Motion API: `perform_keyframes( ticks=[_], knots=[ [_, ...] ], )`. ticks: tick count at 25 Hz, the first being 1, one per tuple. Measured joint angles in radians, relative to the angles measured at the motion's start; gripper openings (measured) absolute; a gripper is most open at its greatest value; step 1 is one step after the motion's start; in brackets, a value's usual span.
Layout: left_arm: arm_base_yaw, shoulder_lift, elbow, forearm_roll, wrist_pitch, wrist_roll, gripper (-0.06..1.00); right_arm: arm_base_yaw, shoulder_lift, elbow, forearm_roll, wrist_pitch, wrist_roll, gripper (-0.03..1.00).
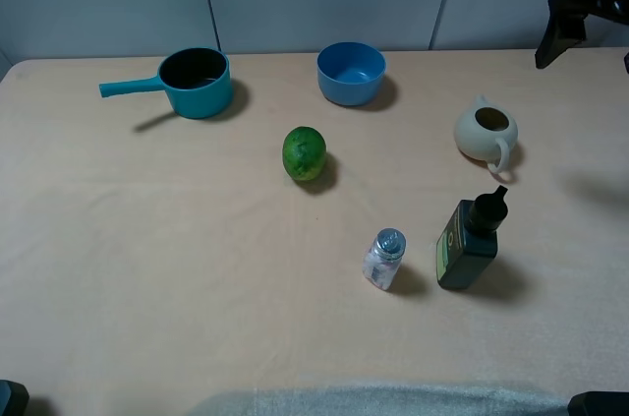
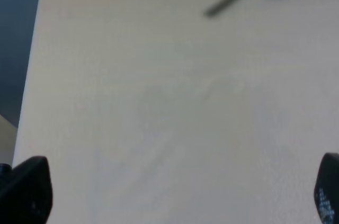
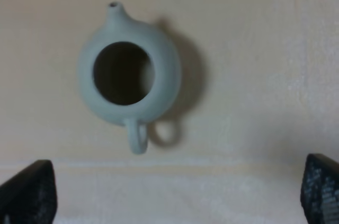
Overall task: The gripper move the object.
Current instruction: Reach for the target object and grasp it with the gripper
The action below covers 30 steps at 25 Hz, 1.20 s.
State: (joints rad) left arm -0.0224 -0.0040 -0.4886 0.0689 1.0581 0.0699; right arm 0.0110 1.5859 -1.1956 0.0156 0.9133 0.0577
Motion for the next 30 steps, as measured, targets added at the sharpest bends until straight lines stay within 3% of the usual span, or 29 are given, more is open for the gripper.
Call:
perform_keyframes(
  ticks=[17,30],
  knots=[
    [0.0,0.0,0.0,0.0,0.0,0.0,0.99,-0.072,0.204,-0.01,0.096,-0.153,-0.115,0.69],
    [0.0,0.0,0.0,0.0,0.0,0.0,0.99,-0.072,0.331,-0.012,0.136,-0.195,-0.171,0.69]
  ],
)
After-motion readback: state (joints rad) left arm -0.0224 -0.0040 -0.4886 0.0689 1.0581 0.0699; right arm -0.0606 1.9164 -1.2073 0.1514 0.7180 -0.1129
